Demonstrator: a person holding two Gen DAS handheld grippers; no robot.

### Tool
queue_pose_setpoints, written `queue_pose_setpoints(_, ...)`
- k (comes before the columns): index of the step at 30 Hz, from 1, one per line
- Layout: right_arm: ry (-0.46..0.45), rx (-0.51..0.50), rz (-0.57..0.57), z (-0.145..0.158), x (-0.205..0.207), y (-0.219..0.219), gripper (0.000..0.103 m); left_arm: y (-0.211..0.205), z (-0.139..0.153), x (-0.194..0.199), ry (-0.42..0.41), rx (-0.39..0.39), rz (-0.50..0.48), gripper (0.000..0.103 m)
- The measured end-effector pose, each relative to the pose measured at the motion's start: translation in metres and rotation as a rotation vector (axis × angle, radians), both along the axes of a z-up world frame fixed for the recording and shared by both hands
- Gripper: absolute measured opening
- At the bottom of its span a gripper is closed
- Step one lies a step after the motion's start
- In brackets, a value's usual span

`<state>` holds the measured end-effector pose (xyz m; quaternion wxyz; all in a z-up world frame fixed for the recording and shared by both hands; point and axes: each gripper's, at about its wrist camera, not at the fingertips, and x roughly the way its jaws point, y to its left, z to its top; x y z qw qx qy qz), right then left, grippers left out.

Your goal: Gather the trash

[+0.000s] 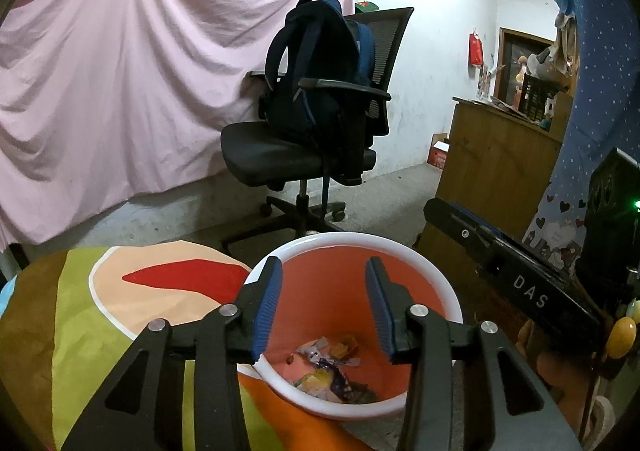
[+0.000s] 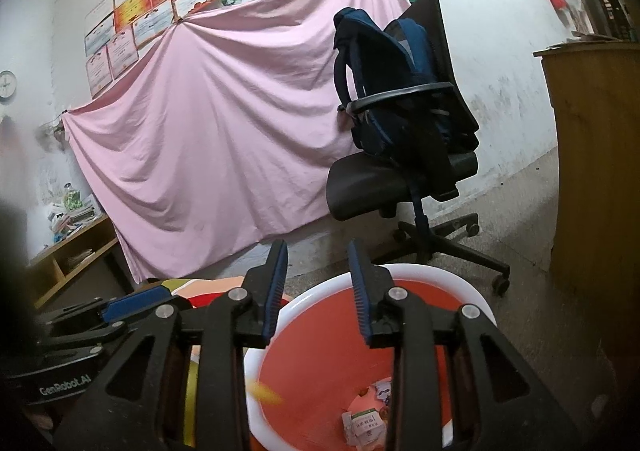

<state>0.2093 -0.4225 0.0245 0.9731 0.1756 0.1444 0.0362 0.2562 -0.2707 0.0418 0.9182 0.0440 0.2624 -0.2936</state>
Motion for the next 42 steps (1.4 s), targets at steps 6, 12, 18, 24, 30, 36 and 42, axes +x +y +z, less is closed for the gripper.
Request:
queue_pose_setpoints(6,0.002,-0.001,0.001,0.000,0.000,0.001,0.064,0.004,0.000,-0.001,0.004,-0.004,0.007,0.038)
queue_pose_setpoints(12,0.005,-0.009,0.002,0.000,0.000,0.003,0.066,0.011,0.001,-0.001,0.008,-0.009,0.026,0.038)
queue_pose_setpoints(18,0.002,-0.019,0.012,0.002,-0.001,0.011,0.068,0.025,0.006,-0.007,-0.002,-0.005,0.055,0.038)
queue_pose_setpoints(24,-0.002,-0.041,0.024,0.002,-0.001,0.021,0.071,0.042,0.011,-0.013,-0.015,-0.008,0.090,0.045)
queue_pose_setpoints(30,-0.005,-0.049,0.022,0.002,-0.002,0.025,0.075,0.059,0.015,-0.017,-0.018,-0.007,0.121,0.045)
queue_pose_setpoints(36,-0.011,-0.054,0.015,0.005,-0.006,0.031,0.083,0.075,0.018,-0.027,-0.027,-0.014,0.159,0.051)
queue_pose_setpoints(42,-0.025,-0.065,-0.003,0.007,-0.014,0.040,0.095,0.099,0.024,-0.039,-0.032,-0.034,0.199,0.058)
